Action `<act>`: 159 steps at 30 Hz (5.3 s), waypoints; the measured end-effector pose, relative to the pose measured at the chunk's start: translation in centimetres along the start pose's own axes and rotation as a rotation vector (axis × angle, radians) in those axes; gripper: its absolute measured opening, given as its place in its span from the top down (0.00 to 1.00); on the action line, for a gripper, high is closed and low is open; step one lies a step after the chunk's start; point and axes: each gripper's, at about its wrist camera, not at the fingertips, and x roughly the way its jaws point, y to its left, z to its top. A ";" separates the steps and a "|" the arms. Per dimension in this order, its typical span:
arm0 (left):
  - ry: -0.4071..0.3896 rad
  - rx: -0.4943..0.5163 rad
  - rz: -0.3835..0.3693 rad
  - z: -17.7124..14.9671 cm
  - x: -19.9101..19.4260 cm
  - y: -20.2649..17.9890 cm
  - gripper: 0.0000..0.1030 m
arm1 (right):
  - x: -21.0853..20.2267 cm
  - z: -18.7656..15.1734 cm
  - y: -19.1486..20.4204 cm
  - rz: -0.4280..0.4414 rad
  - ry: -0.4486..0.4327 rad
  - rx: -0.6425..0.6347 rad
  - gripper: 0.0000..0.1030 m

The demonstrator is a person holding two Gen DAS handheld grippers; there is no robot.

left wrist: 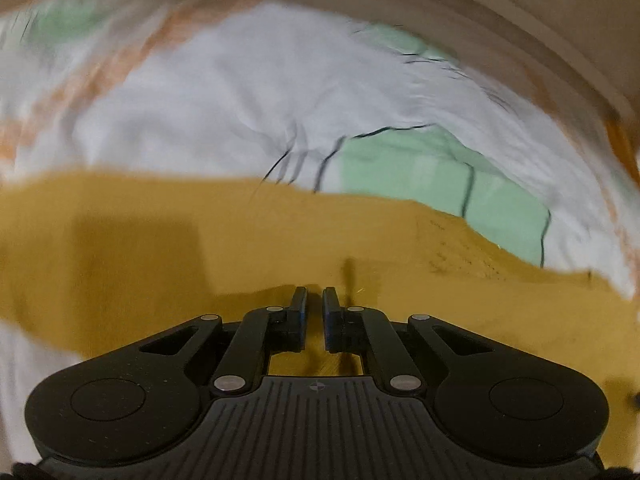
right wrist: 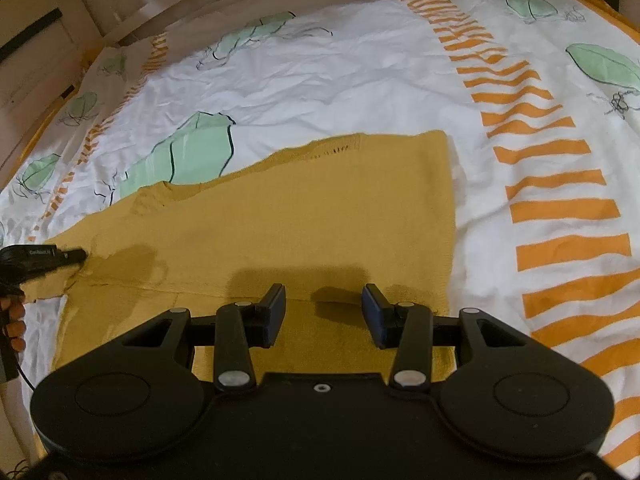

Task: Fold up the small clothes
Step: 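Fold the side edge over toward the sweater center and open left gripper, then move the left tool to the other sleeve cuff and grasp it, then lay the held sleeve across the sweater body and open left gripper, then move the right tool to the remaining side edge of the sweater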

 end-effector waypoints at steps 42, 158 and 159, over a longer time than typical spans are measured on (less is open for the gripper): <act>-0.203 -0.609 0.202 -1.8 -10.8 28.9 0.67 | 1.3 -3.5 17.4 0.148 -0.080 -0.161 0.11; 0.050 0.192 0.018 -6.1 -3.5 -3.4 0.68 | 0.9 -0.9 3.2 0.063 -0.166 -0.034 0.11; 0.047 0.196 0.027 -6.2 -3.4 -3.5 0.68 | 1.3 -0.8 3.1 0.078 -0.162 -0.015 0.11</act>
